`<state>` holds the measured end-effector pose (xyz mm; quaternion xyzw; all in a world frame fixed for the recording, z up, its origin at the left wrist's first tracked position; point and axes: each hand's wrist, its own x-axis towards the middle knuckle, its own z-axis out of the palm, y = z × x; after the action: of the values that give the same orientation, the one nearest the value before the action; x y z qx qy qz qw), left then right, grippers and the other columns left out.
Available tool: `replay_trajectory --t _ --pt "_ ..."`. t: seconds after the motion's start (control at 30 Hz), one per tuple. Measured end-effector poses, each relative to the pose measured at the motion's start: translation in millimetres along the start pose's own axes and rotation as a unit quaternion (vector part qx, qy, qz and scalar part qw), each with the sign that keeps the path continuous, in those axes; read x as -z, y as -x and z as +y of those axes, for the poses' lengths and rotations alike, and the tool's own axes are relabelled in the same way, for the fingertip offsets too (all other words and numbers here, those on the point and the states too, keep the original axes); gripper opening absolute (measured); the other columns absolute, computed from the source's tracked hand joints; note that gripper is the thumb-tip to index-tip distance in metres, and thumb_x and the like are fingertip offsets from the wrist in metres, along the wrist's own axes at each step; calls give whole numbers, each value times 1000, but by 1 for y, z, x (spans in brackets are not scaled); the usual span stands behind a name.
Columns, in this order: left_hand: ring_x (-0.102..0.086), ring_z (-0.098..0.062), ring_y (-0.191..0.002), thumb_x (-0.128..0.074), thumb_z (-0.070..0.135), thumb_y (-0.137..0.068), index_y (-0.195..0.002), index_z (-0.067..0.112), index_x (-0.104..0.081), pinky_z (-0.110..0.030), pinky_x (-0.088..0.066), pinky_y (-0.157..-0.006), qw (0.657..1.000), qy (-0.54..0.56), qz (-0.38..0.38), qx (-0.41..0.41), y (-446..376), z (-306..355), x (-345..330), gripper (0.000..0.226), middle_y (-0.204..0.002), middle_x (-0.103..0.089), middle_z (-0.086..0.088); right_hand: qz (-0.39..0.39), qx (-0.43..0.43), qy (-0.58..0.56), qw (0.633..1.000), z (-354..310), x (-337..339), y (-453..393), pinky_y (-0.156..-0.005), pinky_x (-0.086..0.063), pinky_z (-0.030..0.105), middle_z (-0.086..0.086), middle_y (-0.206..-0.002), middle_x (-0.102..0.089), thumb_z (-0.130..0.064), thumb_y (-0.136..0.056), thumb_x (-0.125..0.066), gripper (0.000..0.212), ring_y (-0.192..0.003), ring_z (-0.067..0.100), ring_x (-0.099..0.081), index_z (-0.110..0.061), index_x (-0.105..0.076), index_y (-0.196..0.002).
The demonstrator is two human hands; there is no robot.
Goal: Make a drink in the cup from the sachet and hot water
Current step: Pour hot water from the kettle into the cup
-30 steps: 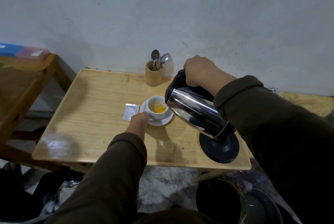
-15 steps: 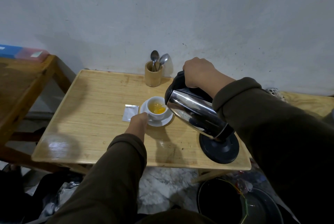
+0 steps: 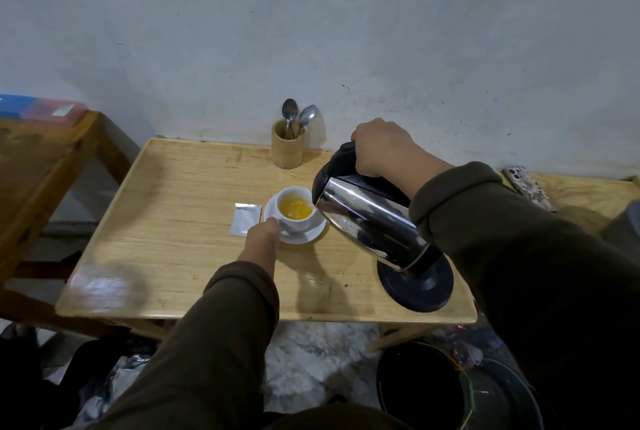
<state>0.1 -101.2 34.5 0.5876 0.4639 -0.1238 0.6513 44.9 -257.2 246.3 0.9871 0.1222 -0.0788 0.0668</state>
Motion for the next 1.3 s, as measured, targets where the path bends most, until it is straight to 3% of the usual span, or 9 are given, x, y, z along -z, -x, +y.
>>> replay_trajectory --t 0.23,0.37,0.43,0.53,0.63,0.83,1.07,1.2,1.3 --pt "-53 -34 -123 -41 40 -93 -135 4 -48 -44 -44 -107 998 -46 42 -24 8 -6 -6 56 -133 -56 -18 11 -36 -83 996 26 -12 19 -66 -40 31 9 -87 -50 -3 -81 -52 9 -79 27 -49 -11 -52 -85" --pt "-49 -39 -129 -29 31 -100 -134 -2 -47 -43 -42 -109 991 -114 25 -67 12 -16 -13 51 -138 -52 -25 44 -62 -150 986 49 -28 35 -66 -37 29 6 -86 -50 -7 -81 -53 11 -80 27 -49 -15 -51 -88" --pt "-49 -38 -129 -27 37 -100 -134 -4 -48 -42 -41 -109 987 -140 25 -75 15 -21 -18 57 -138 -52 -24 82 -80 -186 976 63 -41 46 -62 -35 27 5 -83 -51 -8 -78 -54 12 -77 25 -47 -14 -54 -88" --pt "-49 -38 -128 -22 49 -99 -135 -6 -47 -42 -39 -111 987 -145 42 -54 17 -28 -30 70 -138 -53 -23 146 -129 -247 949 81 -60 70 -55 -31 25 3 -78 -52 -7 -76 -56 13 -72 24 -46 -15 -55 -86" --pt "-47 -38 -130 -23 45 -100 -136 -5 -46 -42 -37 -112 982 -173 54 -59 16 -31 -35 66 -139 -51 -23 202 -196 -318 905 91 -80 98 -64 -32 24 1 -77 -52 -8 -77 -57 17 -72 21 -45 -14 -60 -93" --pt "-44 -38 -132 -30 34 -101 -139 -2 -42 -44 -36 -112 971 -217 56 -79 17 -37 -38 53 -143 -45 -23 277 -290 -403 823 99 -121 138 -63 -32 27 3 -71 -52 -7 -78 -56 13 -68 25 -46 -15 -47 -77" --pt "-42 -37 -134 -41 36 -96 -145 13 -34 -43 -35 -111 980 -164 50 -99 15 -42 -40 55 -146 -43 -18 306 -354 -440 766 105 -145 161 -63 -33 22 2 -68 -54 -7 -79 -58 7 -67 23 -49 -12 -54 -81" --pt "-42 -36 -134 -40 37 -96 -146 13 -33 -45 -36 -114 982 -153 64 -86 11 -42 -43 56 -147 -42 -16 322 -374 -465 735 107 -152 169 -67 -36 22 -15 -60 -45 -5 -79 -59 14 -61 15 -46 -11 -61 -92" --pt "-45 -34 -132 -43 35 -95 -145 15 -34 -44 -38 -112 987 -122 73 -71 11 -43 -47 55 -144 -45 -14 320 -362 -467 741 108 -156 175 -58 -35 17 -14 -59 -44 -6 -80 -60 11 -56 10 -44 -15 -57 -85"
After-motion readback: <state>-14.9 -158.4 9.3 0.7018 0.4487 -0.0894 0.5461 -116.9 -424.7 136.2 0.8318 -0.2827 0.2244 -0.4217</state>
